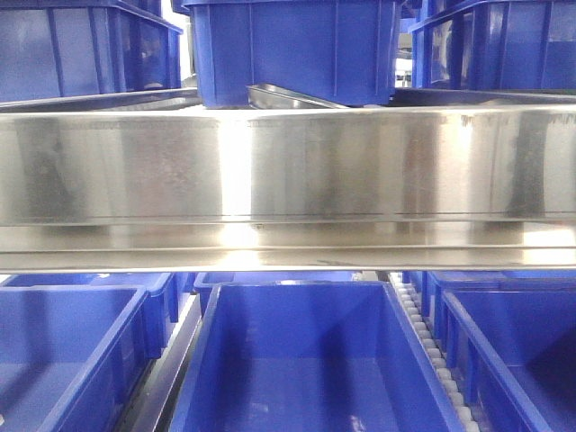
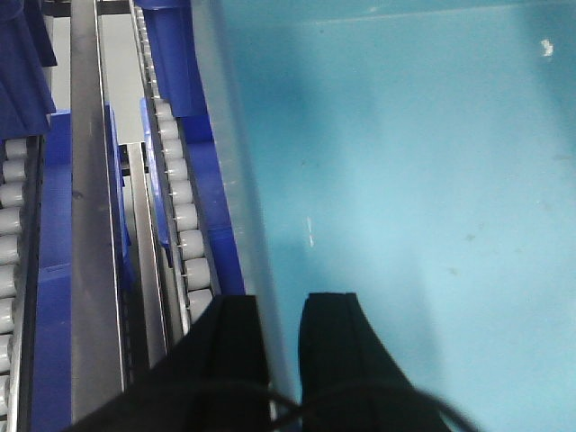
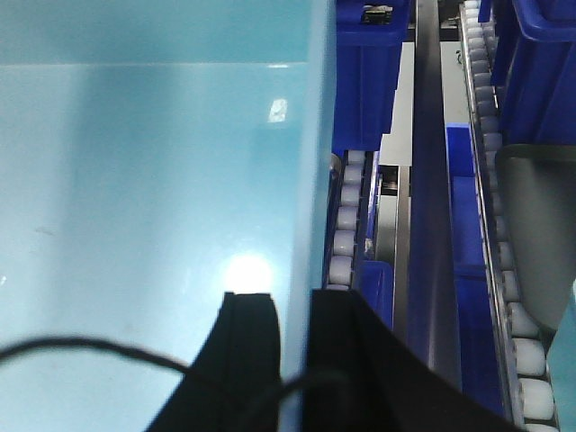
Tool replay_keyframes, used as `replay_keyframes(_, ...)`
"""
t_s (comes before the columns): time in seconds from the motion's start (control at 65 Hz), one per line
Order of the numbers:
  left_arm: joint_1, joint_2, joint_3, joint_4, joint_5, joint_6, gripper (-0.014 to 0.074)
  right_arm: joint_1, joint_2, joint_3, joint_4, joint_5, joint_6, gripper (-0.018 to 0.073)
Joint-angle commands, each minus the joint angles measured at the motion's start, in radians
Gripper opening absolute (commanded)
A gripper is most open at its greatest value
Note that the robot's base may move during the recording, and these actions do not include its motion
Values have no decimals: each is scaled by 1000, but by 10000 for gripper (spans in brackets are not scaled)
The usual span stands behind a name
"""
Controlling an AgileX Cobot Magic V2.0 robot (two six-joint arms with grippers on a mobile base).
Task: Move two blue bins to right shelf middle
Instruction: 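Hold the bin with both grippers and back the base away from the shelf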
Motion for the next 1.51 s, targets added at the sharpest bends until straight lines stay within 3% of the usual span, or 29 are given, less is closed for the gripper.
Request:
replay_keyframes(0.0, -5, -18, -11, -14, -17, 15, -111, -5, -17, -15, -20, -47, -11, -153)
replay_keyframes(1.492, -5, -18, -11, -15, -17, 15, -111, -5, -15, -15, -20, -47, -11, -153)
